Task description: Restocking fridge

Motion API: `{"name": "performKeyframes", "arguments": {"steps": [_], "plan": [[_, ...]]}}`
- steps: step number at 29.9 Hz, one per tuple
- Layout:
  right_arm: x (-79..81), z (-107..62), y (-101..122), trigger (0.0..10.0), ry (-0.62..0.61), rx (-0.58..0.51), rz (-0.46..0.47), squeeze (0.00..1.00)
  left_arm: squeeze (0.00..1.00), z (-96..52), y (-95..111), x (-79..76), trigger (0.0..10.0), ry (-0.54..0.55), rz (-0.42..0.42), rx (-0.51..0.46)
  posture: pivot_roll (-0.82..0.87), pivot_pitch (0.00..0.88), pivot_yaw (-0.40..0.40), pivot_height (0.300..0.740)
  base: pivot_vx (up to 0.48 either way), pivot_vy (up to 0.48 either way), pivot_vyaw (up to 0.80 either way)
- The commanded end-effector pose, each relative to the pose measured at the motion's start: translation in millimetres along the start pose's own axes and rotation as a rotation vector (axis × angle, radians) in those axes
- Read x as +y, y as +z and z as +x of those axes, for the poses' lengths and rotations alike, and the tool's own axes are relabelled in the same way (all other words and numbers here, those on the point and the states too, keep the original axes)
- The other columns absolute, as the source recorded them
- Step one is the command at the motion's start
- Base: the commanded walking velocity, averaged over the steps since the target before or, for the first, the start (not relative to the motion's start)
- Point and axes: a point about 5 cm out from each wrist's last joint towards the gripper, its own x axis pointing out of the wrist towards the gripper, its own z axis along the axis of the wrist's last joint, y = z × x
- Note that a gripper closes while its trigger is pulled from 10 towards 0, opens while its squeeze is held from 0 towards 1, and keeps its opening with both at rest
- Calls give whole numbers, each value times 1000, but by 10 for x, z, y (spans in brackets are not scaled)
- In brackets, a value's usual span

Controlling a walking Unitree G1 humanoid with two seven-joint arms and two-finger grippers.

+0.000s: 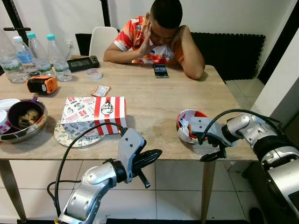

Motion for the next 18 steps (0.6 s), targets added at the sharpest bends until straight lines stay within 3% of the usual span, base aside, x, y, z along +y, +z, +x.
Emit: {"name": "performKeyframes", "arguments": {"steps": [1,7,8,9,10,12,18], "plan": [[-11,1,24,4941,-7,7,-11,0,0,-7,-11,19,10000,-4,13,18,81,12,-69,740,0,0,0],[-38,2,103,4157,-36,-24,-20,0,0,-15,-3,53,10000,17,22,13,79,12,-73,740,0,0,0],[-57,-6,132,3216,-58,-39,-18,0,0,-11,-1,61,10000,22,23,10,79,13,-75,740,0,0,0],[-57,-6,132,3216,-58,-39,-18,0,0,-11,-1,61,10000,22,23,10,79,13,-75,740,0,0,0],[-76,-16,156,588,-81,-51,-18,0,0,-8,2,67,10000,28,24,8,78,13,-74,740,0,0,0],[-92,-28,171,0,-99,-60,-15,0,0,-4,3,70,10000,31,24,6,78,13,-74,740,0,0,0],[-138,-68,189,0,-160,-80,-11,0,0,8,6,88,10000,49,30,0,77,12,-75,740,0,0,0]]}}
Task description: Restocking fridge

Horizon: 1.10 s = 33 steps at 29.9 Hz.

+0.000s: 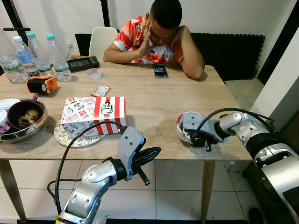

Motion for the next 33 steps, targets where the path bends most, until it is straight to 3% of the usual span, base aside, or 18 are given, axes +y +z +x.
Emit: {"name": "performKeyframes", "arguments": {"steps": [1,15,19,23,25,28,33], "plan": [[-46,-42,21,0,-42,-34,11,0,0,-3,9,37,10000,15,18,1,77,12,-75,740,0,0,0],[-136,-123,18,0,-145,-48,11,0,0,22,4,47,10000,20,24,-2,73,14,-70,740,0,0,0],[-136,-189,68,0,-75,-86,-27,0,0,27,3,39,10000,16,22,-4,71,15,-71,740,0,0,0],[-168,-397,92,0,51,-81,-86,0,0,25,-5,21,10000,9,18,-4,71,16,-74,740,0,0,0],[-168,-397,92,0,51,-81,-86,0,0,25,-5,21,10000,9,18,-4,71,16,-74,740,0,0,0],[-254,-604,134,0,52,-100,-93,0,0,17,-18,7,10000,7,13,-1,71,19,-74,740,0,0,0],[-249,-672,141,0,91,-119,-111,0,0,8,-27,-9,10000,1,11,2,71,23,-70,740,0,0,0]]}}
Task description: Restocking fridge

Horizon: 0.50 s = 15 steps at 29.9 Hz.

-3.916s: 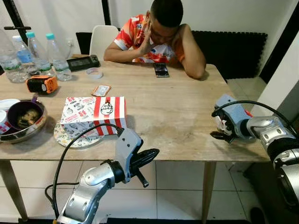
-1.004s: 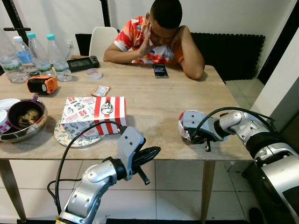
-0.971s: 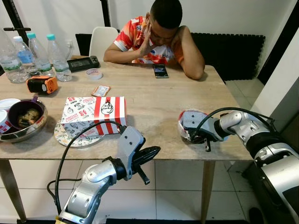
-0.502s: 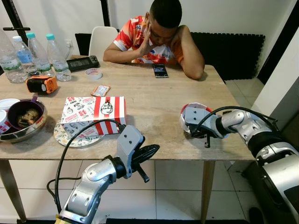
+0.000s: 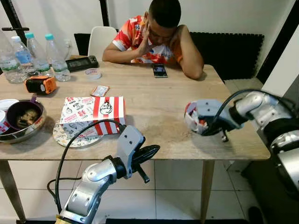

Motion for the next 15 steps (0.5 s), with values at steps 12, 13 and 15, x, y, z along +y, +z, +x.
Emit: {"name": "performKeyframes", "arguments": {"steps": [12,13,15], "plan": [[267,52,238,0,243,-294,-41,0,0,-73,-196,-94,10000,-57,-16,84,59,27,-62,740,0,0,0],[392,118,252,0,300,-318,-41,0,0,-95,-250,-107,10000,-61,-18,106,58,27,-62,740,0,0,0],[582,218,235,0,381,-319,-48,0,0,-129,-327,-120,10000,-62,-19,136,58,27,-62,740,0,0,0]]}}
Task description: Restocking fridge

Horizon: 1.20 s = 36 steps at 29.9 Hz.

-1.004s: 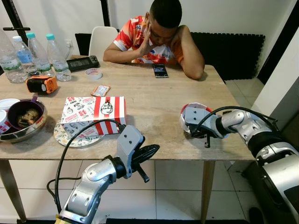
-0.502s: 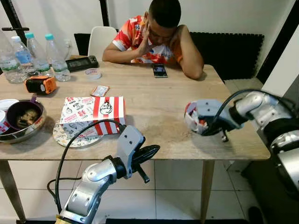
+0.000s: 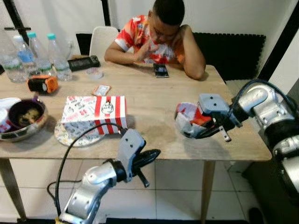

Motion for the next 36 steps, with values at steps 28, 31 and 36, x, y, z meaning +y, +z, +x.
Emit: {"name": "performKeyframes", "arguments": {"steps": [28,31,36], "plan": [[1007,976,-960,0,143,342,34,0,0,-319,-825,-169,10000,113,-60,271,67,15,-69,740,0,0,0],[1028,1070,-1131,0,61,365,86,0,0,-361,-941,-165,10000,159,-72,309,72,7,-72,740,0,0,0],[1180,1273,-1457,0,-74,399,205,0,0,-455,-1192,-190,10000,258,-100,408,76,0,-68,740,0,0,0]]}}
